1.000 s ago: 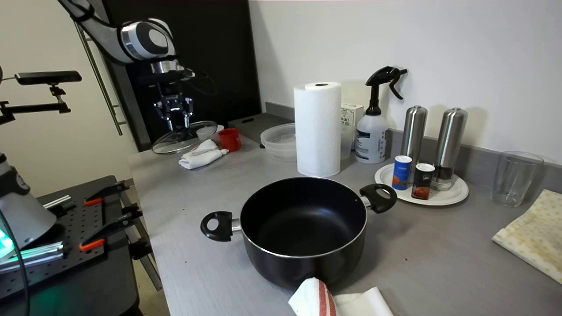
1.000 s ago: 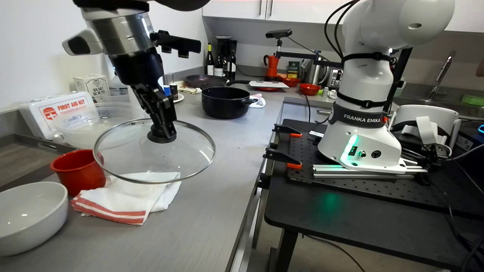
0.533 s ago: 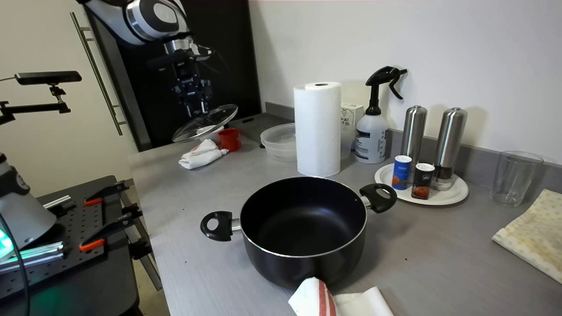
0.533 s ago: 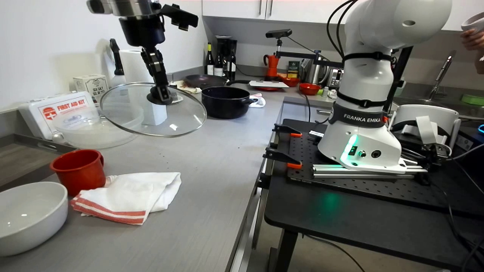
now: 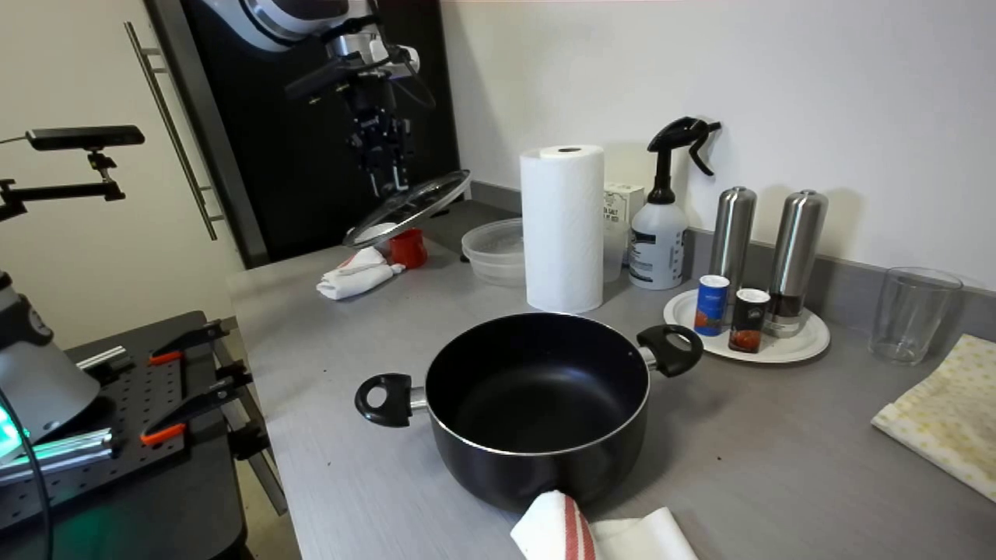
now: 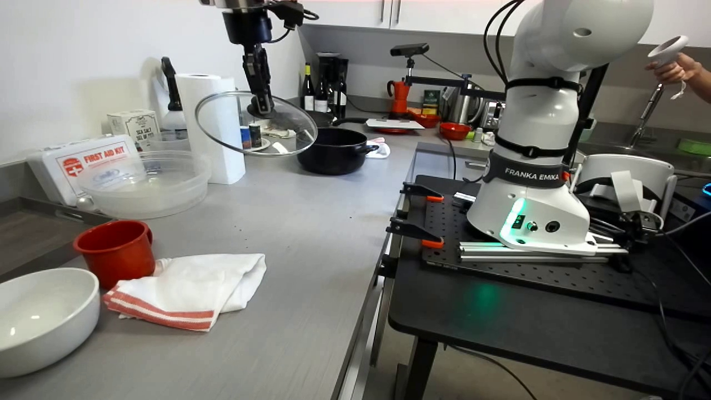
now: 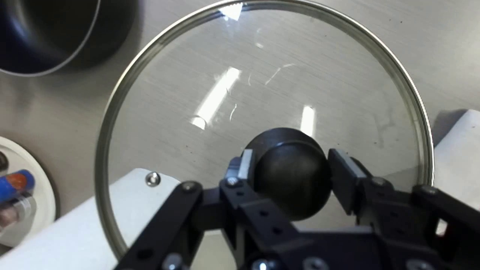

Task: Put the glass lid on the black pot.

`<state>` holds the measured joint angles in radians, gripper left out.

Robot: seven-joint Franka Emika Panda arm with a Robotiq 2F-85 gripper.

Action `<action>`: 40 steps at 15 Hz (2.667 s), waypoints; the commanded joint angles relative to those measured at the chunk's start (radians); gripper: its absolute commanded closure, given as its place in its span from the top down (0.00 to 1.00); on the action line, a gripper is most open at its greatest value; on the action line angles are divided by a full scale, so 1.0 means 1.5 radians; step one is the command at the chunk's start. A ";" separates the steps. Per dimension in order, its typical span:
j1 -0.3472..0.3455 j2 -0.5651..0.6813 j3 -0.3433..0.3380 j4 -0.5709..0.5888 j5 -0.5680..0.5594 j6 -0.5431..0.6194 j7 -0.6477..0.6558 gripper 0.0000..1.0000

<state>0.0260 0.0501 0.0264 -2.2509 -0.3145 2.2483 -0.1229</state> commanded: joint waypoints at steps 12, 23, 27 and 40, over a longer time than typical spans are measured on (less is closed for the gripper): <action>-0.154 0.008 -0.143 0.060 0.187 -0.039 -0.016 0.26; -0.249 0.088 -0.203 0.165 0.343 -0.107 -0.033 0.26; -0.278 0.125 -0.206 0.206 0.393 -0.129 -0.037 0.26; -0.361 0.265 -0.197 0.356 0.519 -0.246 -0.018 0.26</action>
<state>-0.4812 0.3986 -0.2784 -1.8123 0.4205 1.9625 -0.1594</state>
